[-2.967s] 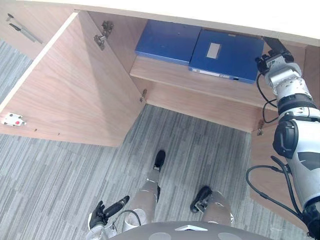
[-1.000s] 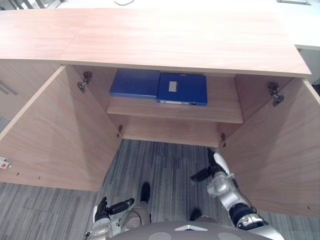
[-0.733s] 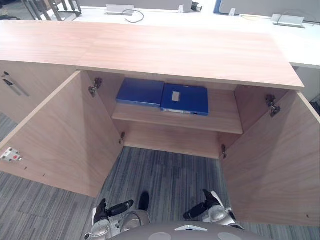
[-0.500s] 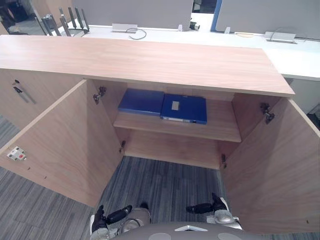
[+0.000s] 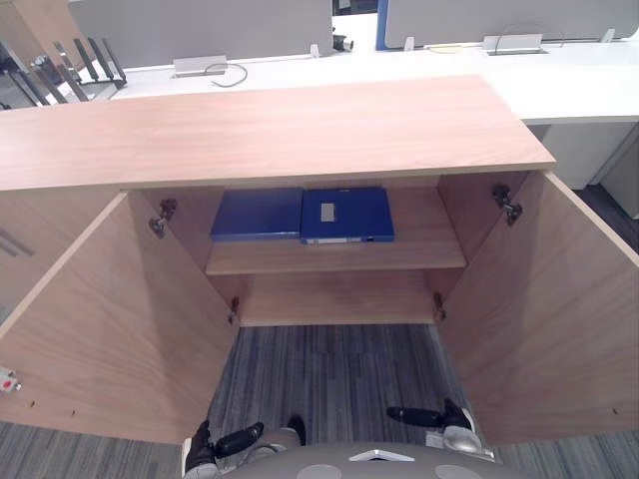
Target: Walk over to the cabinet, pick up the folder, carry it to the office cabinet, place the folder inside the office cabinet, then close the office cabinet door
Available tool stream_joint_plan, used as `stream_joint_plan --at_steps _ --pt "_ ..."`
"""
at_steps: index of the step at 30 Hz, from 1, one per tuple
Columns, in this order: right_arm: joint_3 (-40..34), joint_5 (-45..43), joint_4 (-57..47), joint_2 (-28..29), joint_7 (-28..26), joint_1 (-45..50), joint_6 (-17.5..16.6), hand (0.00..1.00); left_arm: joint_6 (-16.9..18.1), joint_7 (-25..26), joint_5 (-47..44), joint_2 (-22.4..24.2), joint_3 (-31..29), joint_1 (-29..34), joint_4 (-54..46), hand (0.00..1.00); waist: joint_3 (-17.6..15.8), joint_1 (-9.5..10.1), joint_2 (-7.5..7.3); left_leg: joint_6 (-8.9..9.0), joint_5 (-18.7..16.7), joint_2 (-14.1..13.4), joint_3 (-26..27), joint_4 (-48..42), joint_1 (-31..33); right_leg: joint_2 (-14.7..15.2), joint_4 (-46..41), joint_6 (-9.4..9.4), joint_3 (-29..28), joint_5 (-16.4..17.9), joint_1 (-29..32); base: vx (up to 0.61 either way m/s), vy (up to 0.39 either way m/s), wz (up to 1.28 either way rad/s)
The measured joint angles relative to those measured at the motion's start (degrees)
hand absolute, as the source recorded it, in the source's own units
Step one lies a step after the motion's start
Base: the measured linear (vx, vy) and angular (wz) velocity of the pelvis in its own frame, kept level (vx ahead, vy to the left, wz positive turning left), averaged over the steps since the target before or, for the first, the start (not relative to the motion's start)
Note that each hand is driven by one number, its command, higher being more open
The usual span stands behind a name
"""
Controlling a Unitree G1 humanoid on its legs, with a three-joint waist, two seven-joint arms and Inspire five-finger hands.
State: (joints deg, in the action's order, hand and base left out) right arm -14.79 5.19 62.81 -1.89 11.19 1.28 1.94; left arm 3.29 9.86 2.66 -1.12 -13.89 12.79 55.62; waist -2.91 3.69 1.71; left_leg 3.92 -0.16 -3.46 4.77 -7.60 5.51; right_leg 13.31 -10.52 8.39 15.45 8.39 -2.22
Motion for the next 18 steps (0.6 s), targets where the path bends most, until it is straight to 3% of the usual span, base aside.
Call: stream_joint_plan --at_steps 4,8,11,12,14,15,17,18 --pt "-3.95 0.11 2.89 -0.04 -0.36 -0.62 0.69 1.0 0.05 -0.59 0.03 -2.17 4.17 -0.92 2.06 1.0 0.59 0.06 -0.88 -0.64 0.31 2.79 0.6 3.62 -2.41 1.38 3.55 1.43 0.16 -0.99 -2.1 0.15 0.052 -0.03" --pt "-5.16 0.11 4.6 0.11 -0.72 -1.7 1.44 1.0 0.06 -0.99 0.09 -3.95 7.37 -1.36 2.96 1.0 0.74 -0.11 -2.04 -2.15 -0.45 5.02 1.09 4.96 -3.24 3.53 3.18 1.63 -0.23 -1.11 -1.95 0.11 0.091 -0.03" --pt "-7.05 0.08 4.27 -0.03 -0.87 -1.8 1.41 1.0 0.09 -1.78 1.0 -4.29 8.66 -1.39 3.82 1.0 0.82 -0.96 -1.7 -3.84 -1.55 6.63 -0.08 4.88 -5.36 6.19 -7.84 1.22 -1.63 -0.89 0.67 0.11 0.153 0.22" --pt "-7.23 0.15 3.73 -0.01 -0.83 -1.67 1.37 1.0 0.28 -2.13 2.52 -4.58 8.71 -1.41 3.83 1.0 0.53 -0.9 -2.17 -4.75 -2.14 7.45 -0.62 4.85 -7.21 8.54 -17.39 -0.27 -2.55 -1.2 3.92 0.07 0.111 0.23" --pt "-7.07 0.2 3.51 -0.08 -0.74 -1.46 1.2 1.0 0.25 -2.54 2.53 -4.84 8.63 -1.2 3.85 1.0 0.11 -0.95 -2.21 -5.62 -2.69 8.66 -1.08 4.89 -8.82 10.89 -25.51 -3.96 -3.15 -3.1 6.86 0.1 0.127 0.22" --pt "-6.95 0.25 2.36 -0.11 -0.35 -1.36 1.15 1.0 0.24 -2.54 2.52 -5.0 8.53 -0.96 3.94 1.0 0.07 -1.0 -2.09 -6.43 -2.95 9.24 -1.31 5.14 -10.11 12.28 -30.15 -4.83 -3.18 -4.43 8.34 0.13 0.135 0.21" --pt "-6.14 0.2 1.94 0.11 -0.19 -0.9 1.08 1.0 0.19 -2.51 2.54 -5.22 8.47 -0.69 3.95 1.0 0.0 -1.03 -2.34 -6.74 -3.06 9.18 -1.81 5.38 -10.2 11.97 -31.9 -4.79 -2.59 -3.54 9.79 0.11 0.062 0.15" --pt "-5.3 0.08 1.36 0.27 -0.42 -1.11 1.07 1.0 0.15 -2.53 2.57 -5.35 8.46 -0.92 3.95 1.0 -0.67 -1.09 -2.4 -7.0 -2.87 8.83 -2.43 5.85 -10.58 10.72 -32.02 -4.45 -1.56 -0.98 10.67 0.09 0.002 0.17"
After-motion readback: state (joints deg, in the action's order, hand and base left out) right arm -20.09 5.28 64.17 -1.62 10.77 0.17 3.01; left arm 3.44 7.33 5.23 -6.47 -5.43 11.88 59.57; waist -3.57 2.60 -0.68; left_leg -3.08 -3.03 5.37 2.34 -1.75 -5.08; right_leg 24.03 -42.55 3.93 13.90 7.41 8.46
